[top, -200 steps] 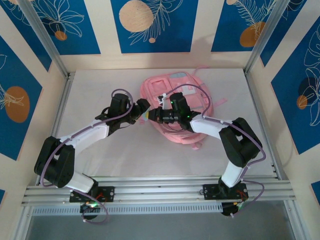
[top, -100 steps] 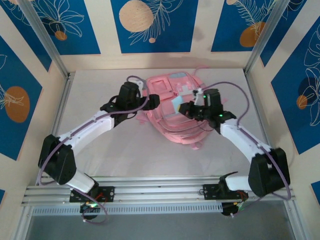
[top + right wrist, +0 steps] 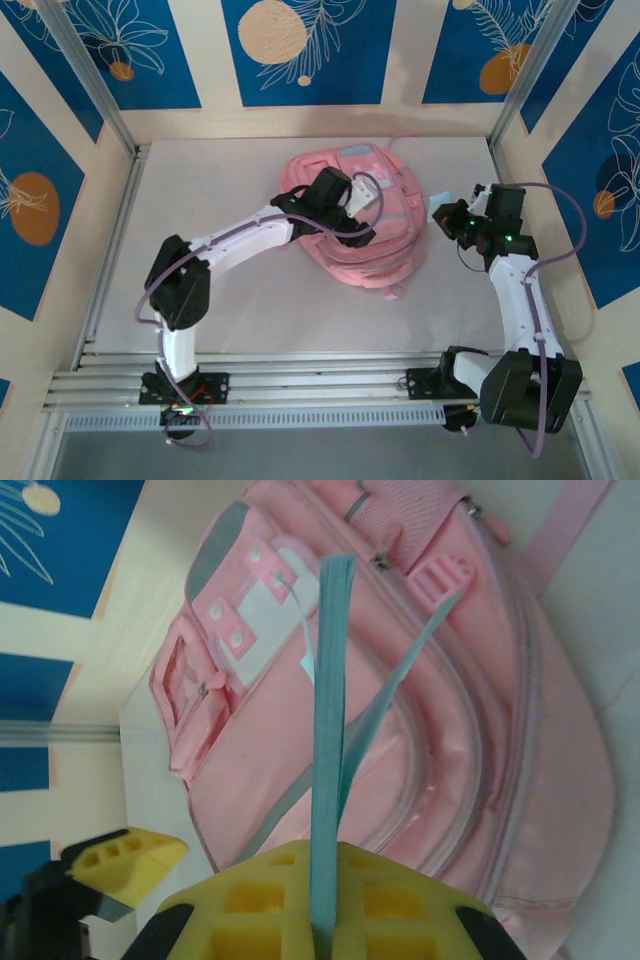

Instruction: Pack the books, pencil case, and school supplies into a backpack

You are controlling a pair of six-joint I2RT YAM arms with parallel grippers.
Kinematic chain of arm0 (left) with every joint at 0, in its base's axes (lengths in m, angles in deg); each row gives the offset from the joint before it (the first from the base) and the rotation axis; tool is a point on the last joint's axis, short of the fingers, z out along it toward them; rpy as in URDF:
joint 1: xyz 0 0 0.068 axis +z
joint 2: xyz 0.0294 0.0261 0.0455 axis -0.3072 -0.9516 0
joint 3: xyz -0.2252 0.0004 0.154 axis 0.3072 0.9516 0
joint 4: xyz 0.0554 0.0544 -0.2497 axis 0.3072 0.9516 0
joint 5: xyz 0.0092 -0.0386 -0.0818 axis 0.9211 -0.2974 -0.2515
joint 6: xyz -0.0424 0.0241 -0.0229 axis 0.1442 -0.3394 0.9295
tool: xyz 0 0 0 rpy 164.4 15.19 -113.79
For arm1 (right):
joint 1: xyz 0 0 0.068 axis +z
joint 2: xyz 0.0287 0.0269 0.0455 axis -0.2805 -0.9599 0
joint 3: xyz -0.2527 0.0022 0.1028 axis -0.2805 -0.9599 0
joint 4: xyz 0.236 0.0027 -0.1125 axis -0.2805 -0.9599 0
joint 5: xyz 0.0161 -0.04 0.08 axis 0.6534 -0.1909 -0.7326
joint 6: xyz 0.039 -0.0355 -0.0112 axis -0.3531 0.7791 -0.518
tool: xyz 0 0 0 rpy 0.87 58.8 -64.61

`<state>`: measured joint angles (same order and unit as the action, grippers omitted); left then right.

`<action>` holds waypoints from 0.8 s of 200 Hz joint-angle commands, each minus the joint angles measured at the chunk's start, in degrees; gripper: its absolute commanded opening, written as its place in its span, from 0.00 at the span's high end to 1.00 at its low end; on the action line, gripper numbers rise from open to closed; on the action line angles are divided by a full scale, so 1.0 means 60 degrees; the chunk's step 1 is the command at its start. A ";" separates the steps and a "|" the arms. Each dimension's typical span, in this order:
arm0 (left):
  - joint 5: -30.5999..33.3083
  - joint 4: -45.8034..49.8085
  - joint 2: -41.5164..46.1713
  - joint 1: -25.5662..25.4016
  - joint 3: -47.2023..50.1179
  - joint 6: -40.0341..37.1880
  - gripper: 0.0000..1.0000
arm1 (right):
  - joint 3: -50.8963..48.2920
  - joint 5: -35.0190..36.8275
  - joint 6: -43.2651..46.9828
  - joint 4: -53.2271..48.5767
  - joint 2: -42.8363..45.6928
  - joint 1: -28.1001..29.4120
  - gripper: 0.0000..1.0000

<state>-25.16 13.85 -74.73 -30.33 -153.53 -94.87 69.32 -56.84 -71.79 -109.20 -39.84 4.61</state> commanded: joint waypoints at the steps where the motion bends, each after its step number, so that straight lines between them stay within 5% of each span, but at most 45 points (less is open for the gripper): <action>1: 0.0056 0.1237 -0.0500 -0.0375 -0.0617 -0.1277 0.22 | -0.0235 -0.0938 0.0193 -0.0265 0.0184 -0.0494 1.00; 66: 0.1571 0.1141 -0.1841 -0.0576 -0.1244 -0.2050 0.23 | -0.0693 -0.1621 0.0192 -0.0060 0.0313 -0.1026 1.00; 80: 0.2346 0.0937 -0.2040 -0.0569 -0.1268 -0.2033 0.37 | -0.0738 -0.1710 0.0192 -0.0042 0.0349 -0.1053 1.00; 101: 0.2896 0.1069 -0.2135 -0.0526 -0.1523 -0.1830 1.00 | -0.0849 -0.1870 0.0152 0.0031 0.0382 -0.1061 1.00; 160: 0.1183 0.1224 -0.1208 0.0096 -0.1756 0.0379 1.00 | -0.1460 -0.2129 -0.0042 0.0254 0.0479 -0.1070 1.00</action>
<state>-14.58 20.84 -86.64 -33.15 -162.16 -99.96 62.09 -67.00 -71.53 -108.02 -38.24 -1.47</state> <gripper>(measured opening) 0.057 0.070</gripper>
